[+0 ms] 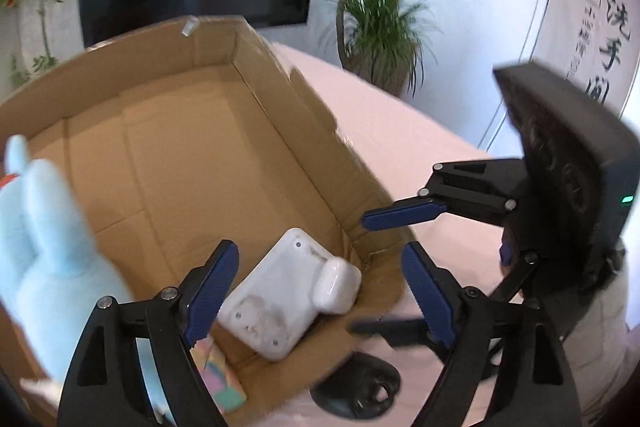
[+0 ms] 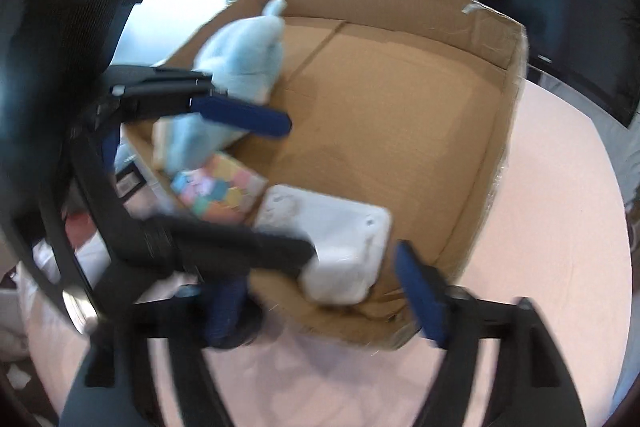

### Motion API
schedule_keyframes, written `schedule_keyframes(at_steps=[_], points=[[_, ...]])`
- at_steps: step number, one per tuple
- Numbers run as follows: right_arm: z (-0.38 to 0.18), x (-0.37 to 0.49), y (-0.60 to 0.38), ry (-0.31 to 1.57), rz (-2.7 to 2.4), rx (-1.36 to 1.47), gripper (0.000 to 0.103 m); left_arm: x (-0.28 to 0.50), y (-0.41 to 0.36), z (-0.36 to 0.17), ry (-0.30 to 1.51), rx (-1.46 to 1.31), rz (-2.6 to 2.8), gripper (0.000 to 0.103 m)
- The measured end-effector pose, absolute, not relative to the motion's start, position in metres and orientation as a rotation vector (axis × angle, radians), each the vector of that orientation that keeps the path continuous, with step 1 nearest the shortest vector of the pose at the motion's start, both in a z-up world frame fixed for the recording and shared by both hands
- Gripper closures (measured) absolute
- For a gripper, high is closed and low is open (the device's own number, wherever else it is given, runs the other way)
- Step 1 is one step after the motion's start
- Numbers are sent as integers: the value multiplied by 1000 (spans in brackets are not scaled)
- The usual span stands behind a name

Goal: Organize objects
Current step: 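Lift the earbud case with the left gripper and release it into the box, then lower the right gripper onto the black round speaker and close it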

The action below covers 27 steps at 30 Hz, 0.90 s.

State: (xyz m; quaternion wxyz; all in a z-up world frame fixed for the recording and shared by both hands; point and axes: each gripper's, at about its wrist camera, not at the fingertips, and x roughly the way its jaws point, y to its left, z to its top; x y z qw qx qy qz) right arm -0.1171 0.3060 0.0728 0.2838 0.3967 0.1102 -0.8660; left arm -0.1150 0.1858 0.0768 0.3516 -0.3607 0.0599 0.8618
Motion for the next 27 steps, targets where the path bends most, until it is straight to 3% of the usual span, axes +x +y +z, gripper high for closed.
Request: schedule_keyframes(at_steps=[9, 15, 27], points=[[50, -71, 270, 517, -1900, 1078, 16, -68, 127, 69, -47, -1023, 2185, 19], [24, -90, 261, 515, -1882, 1177, 16, -53, 131, 44, -47, -1097, 2105, 19], [22, -86, 257, 503, -1866, 1118, 15, -70, 155, 5, -85, -1242, 2062, 18]])
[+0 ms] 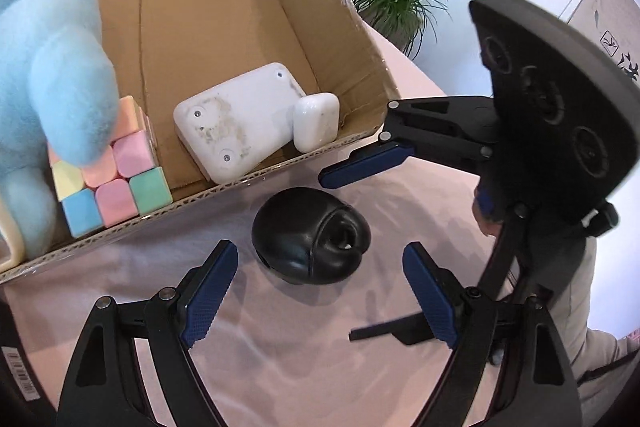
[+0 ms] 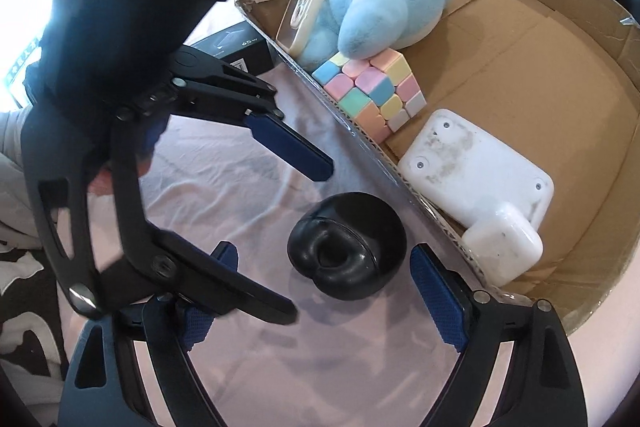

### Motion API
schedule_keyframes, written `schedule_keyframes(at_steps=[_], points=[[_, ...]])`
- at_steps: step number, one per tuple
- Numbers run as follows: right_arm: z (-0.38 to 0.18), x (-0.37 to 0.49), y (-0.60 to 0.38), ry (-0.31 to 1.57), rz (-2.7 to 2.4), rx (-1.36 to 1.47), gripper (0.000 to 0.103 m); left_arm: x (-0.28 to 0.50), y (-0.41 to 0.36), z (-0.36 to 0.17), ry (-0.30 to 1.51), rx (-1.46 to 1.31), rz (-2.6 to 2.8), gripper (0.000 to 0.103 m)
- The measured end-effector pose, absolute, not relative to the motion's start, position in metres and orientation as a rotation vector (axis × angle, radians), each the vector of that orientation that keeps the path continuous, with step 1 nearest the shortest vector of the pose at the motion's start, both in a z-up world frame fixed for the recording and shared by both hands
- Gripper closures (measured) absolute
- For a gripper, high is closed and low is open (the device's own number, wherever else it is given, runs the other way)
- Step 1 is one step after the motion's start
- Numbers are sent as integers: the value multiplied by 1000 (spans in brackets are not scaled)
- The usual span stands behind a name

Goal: Organize objects
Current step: 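Lower the right gripper onto the black round speaker and close it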

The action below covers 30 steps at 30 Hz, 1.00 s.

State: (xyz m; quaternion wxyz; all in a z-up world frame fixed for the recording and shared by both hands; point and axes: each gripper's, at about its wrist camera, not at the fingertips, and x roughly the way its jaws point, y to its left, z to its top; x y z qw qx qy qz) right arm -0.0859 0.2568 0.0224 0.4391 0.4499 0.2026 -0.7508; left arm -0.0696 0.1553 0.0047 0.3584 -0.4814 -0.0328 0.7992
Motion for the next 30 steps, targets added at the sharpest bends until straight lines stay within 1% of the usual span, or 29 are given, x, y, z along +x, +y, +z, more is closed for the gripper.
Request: schedule_keyframes(at_steps=[4, 7, 8, 9, 11, 12, 13, 17, 19, 21, 26, 29, 30], points=[[18, -83, 252, 563, -1880, 1115, 15, -78, 162, -4, -91, -1274, 2068, 16], [16, -82, 252, 586, -1877, 1117, 24, -81, 163, -9, -143, -1280, 2048, 16], [16, -81, 251, 577, -1867, 1119, 29, -80, 162, -8, -152, -1269, 2050, 17], [15, -81, 251, 571, -1857, 1118, 35, -79, 162, -7, -154, -1262, 2050, 21], [13, -78, 248, 565, -1815, 1119, 38, -74, 162, -5, -133, -1260, 2045, 24], [12, -76, 245, 572, -1792, 1115, 39, -70, 161, -4, -118, -1259, 2045, 27], [11, -72, 242, 582, -1761, 1104, 39, -63, 159, -3, -112, -1261, 2041, 31], [10, -55, 223, 620, -1637, 1050, 39, -36, 140, -5, -177, -1259, 2044, 32], [6, -54, 215, 637, -1613, 1056, 39, -32, 133, -7, -187, -1284, 2069, 26], [0, -55, 210, 642, -1599, 1073, 39, -31, 128, -11, -182, -1320, 2098, 23], [-9, -59, 206, 641, -1573, 1102, 39, -22, 124, -8, -187, -1302, 2110, 22], [-10, -61, 207, 643, -1581, 1104, 39, -19, 121, -5, -204, -1287, 2117, 27], [-10, -62, 207, 641, -1580, 1105, 39, -19, 120, -4, -206, -1288, 2115, 31]])
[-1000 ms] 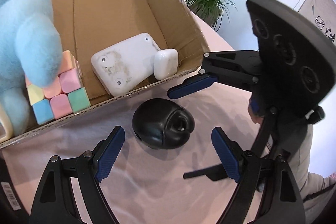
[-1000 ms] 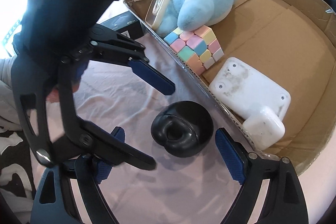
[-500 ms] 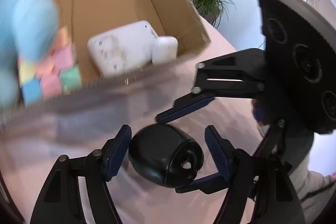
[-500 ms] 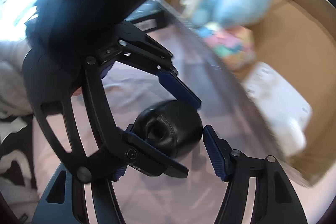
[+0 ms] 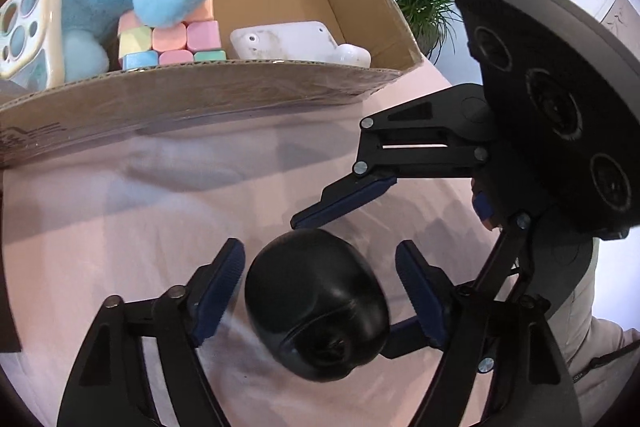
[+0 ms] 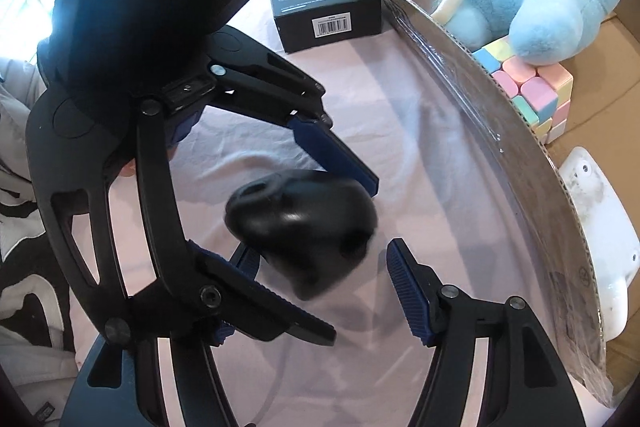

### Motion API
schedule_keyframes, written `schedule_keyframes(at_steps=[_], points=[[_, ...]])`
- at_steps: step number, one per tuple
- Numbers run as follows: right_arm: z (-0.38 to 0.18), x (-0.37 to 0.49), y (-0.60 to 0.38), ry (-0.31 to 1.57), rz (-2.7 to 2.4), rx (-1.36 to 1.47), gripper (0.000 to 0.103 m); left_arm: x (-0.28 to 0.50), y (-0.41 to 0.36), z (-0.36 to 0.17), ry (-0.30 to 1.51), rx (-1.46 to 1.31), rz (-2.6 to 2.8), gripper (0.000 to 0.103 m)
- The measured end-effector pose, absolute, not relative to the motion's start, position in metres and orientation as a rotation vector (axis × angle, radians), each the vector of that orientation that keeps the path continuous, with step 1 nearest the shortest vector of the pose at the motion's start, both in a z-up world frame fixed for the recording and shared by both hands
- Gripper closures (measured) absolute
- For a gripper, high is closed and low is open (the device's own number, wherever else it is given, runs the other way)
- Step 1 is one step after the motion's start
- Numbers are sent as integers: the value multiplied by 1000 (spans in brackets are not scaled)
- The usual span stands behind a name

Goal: Organize objects
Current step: 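Lower the right gripper onto the black round speaker and close it, then lift the speaker with the right gripper and drop it into the box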

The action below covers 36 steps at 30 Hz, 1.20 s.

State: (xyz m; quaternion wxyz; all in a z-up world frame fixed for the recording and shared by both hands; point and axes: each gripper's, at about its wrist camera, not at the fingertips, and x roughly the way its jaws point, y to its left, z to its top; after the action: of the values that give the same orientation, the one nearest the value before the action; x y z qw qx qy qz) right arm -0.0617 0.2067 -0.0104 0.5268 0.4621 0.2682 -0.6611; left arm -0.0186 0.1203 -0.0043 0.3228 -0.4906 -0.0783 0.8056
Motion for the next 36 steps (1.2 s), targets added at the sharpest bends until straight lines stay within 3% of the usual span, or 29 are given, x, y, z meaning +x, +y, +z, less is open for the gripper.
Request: schedule_keyframes(at_steps=[3, 6, 12, 21, 24, 29, 31, 36], points=[[-13, -62, 205, 648, -1565, 1107, 39, -16, 120, -1, -193, -1296, 2110, 31], [-10, -61, 204, 650, -1563, 1091, 39, -15, 114, 4, -173, -1316, 2165, 17], [-4, -43, 180, 717, -1564, 1063, 31, -1, 106, 17, -126, -1327, 2217, 16], [-4, -33, 177, 760, -1589, 1035, 31, 28, 93, 30, -155, -1286, 2260, 17], [-4, -31, 176, 759, -1579, 1022, 31, 31, 87, 31, -167, -1274, 2225, 29], [-9, -28, 169, 745, -1553, 1009, 31, 27, 91, 25, -157, -1281, 2207, 36], [-13, -28, 164, 735, -1542, 1017, 31, 30, 92, 26, -154, -1277, 2182, 45], [-15, -26, 163, 726, -1508, 1030, 36, 41, 101, 30, -123, -1262, 2190, 45]])
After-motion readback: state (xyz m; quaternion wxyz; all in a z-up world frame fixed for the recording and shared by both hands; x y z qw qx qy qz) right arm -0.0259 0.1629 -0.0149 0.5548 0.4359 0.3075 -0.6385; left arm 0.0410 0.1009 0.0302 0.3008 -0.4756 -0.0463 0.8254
